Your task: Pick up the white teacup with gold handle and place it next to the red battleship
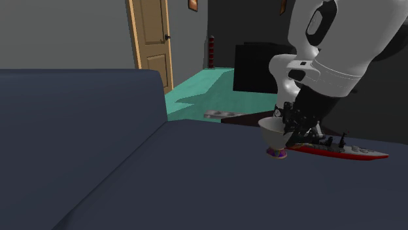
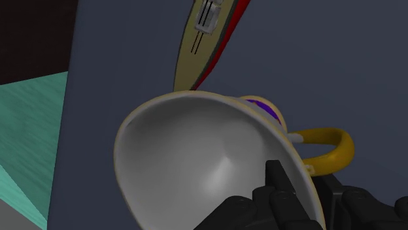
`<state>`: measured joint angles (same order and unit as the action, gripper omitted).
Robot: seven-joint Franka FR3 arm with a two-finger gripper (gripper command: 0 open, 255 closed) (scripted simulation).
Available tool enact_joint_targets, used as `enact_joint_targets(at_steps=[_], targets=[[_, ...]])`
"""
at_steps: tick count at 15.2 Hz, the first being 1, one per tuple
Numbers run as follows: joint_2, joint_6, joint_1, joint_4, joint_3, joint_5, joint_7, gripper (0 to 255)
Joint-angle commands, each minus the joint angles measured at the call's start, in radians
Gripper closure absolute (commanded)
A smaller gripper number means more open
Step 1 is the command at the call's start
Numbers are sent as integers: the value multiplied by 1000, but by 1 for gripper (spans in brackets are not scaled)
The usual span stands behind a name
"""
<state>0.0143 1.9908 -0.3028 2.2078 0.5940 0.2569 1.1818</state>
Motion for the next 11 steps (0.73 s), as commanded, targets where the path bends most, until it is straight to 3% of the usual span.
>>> enact_joint_targets(at_steps=[1,8,9,11], targets=[[10,15,1,7,-1,8,6,255],[10,15,1,7,-1,8,6,255],[10,15,1,7,-1,8,7,0],[10,15,1,7,-1,8,6,0]])
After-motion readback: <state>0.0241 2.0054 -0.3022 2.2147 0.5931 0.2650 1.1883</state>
